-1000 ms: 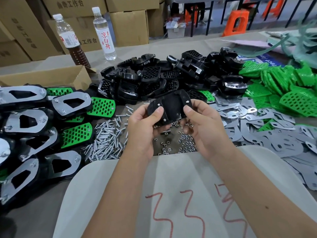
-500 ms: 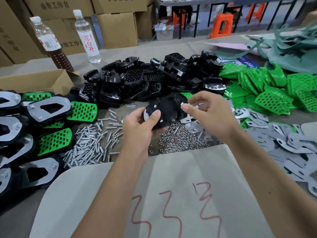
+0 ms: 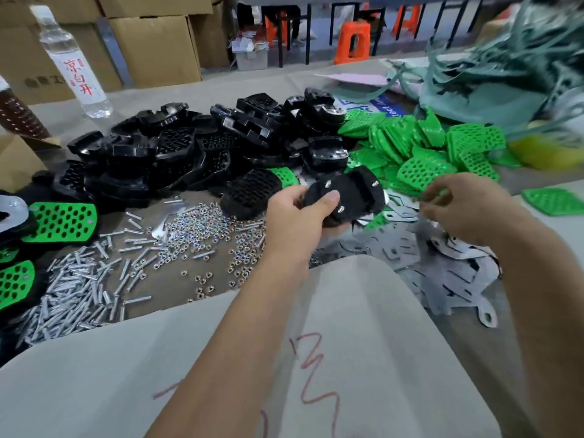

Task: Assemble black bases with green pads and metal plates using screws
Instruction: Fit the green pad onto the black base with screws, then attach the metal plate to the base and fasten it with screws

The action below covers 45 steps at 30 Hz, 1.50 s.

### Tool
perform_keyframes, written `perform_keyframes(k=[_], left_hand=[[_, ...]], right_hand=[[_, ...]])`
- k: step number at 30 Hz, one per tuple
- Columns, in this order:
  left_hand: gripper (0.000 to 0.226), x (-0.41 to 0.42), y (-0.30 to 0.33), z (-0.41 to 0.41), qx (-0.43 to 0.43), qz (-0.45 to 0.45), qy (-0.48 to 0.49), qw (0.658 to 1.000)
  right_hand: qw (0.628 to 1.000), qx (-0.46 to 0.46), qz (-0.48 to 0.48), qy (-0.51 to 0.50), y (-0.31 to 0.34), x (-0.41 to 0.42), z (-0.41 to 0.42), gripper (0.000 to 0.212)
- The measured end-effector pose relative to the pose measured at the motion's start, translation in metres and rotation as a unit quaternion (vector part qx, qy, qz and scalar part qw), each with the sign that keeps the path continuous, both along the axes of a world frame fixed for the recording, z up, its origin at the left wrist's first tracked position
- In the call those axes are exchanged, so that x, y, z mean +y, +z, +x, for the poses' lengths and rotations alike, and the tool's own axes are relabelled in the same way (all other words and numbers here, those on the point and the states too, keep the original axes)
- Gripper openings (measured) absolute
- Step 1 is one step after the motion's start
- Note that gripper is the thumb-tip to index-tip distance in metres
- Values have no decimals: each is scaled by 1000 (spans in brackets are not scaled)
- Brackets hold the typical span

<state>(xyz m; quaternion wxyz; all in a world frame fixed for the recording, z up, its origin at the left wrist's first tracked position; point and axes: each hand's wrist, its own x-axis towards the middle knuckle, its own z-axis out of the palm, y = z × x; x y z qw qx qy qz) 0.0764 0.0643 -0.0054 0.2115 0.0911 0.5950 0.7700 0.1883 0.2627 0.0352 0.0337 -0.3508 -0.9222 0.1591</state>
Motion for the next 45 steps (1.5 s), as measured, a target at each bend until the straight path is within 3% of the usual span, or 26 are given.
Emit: perform_keyframes(k=[4, 7, 11, 16, 21, 27, 33, 37, 39, 42, 44, 45], left_hand=[[9, 17, 0, 10, -15, -22, -7, 1000], [12, 17, -2, 10, -16, -23, 7, 1000], [18, 12, -3, 8, -32, 3, 45, 998], [13, 5, 1, 0, -23, 34, 65, 997], [13, -2, 2, -8, -25, 47, 80, 995], [17, -4, -4, -11, -34, 53, 84, 995], [21, -6, -11, -9, -26, 62, 76, 995], [24, -7, -13, -9, -20, 69, 80, 994], [23, -7, -13, -8, -12, 65, 80, 995], [15, -6, -15, -6, 12, 55, 75, 996], [11, -6, -16, -5, 36, 40, 68, 996], [10, -5, -17, -5, 47, 32, 67, 996]], right_hand=[[994, -84, -19, 60, -5, -13, 7, 61], [996, -35, -59, 54, -16, -18, 3, 72], [983, 156, -98, -12, -29, -17, -14, 46], [970, 225, -54, 68, -40, -21, -31, 15], [946, 309, 0, 95, -39, -23, -31, 7], [910, 408, -24, 73, -30, -29, -30, 10], [918, 385, -24, 93, -17, -36, -32, 10], [948, 285, -43, 134, -4, -23, -28, 12], [944, 269, -120, 149, 0, -15, -23, 5], [905, 320, -237, 149, 4, -12, -15, 8], [934, 291, -159, 134, 2, -10, -13, 6], [959, 233, -95, 127, 1, -8, -12, 5]])
